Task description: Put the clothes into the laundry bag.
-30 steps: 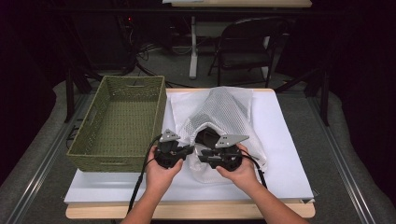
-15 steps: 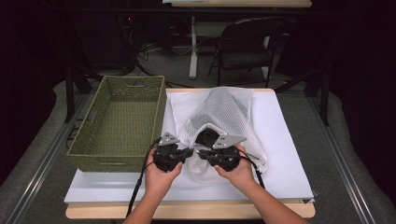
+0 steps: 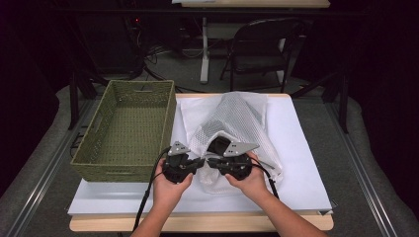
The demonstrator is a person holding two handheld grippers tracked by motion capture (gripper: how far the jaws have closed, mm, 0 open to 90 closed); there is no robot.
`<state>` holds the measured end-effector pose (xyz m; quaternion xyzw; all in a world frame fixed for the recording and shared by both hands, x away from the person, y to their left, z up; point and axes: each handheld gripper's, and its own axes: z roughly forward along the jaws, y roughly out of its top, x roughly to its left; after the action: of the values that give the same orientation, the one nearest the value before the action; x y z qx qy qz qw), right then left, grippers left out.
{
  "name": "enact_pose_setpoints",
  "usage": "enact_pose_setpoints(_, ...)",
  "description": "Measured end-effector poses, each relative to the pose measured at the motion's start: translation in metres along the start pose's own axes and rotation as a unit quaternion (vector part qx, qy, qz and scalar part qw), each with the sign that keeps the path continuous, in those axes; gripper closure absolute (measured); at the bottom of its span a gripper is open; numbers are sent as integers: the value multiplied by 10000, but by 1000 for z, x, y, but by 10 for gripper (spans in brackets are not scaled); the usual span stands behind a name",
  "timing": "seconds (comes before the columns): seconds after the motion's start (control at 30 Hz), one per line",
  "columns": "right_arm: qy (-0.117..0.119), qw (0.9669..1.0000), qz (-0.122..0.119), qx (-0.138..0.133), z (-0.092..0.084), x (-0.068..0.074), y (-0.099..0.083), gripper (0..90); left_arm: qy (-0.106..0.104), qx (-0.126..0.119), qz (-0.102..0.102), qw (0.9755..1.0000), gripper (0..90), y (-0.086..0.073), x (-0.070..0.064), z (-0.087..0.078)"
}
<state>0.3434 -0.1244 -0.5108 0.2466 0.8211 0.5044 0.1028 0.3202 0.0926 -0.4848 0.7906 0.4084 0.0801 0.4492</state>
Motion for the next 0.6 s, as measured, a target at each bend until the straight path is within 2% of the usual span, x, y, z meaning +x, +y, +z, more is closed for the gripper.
enact_pose_setpoints(0.17,204,9997,10,99,-5,5,3,865,57,-137,-69,9999,790,-6,3,-12)
enact_pose_setpoints(0.23,297,9995,-30,145,-5,11,6,865,143,-155,-17,9998,726,-9,4,-20)
enact_pose_setpoints(0.33,407,9990,-66,197,-4,21,9,865,215,-261,1,9994,694,-16,5,-34)
enact_pose_setpoints(0.37,511,9984,-72,225,-4,26,12,865,236,-273,3,9993,680,-18,6,-38)
enact_pose_setpoints(0.5,642,9976,-89,224,-1,35,18,865,322,-299,-24,9990,649,-27,6,-54)
enact_pose_setpoints(0.6,765,9968,14,236,3,39,26,865,317,-337,-50,9989,642,-33,6,-66)
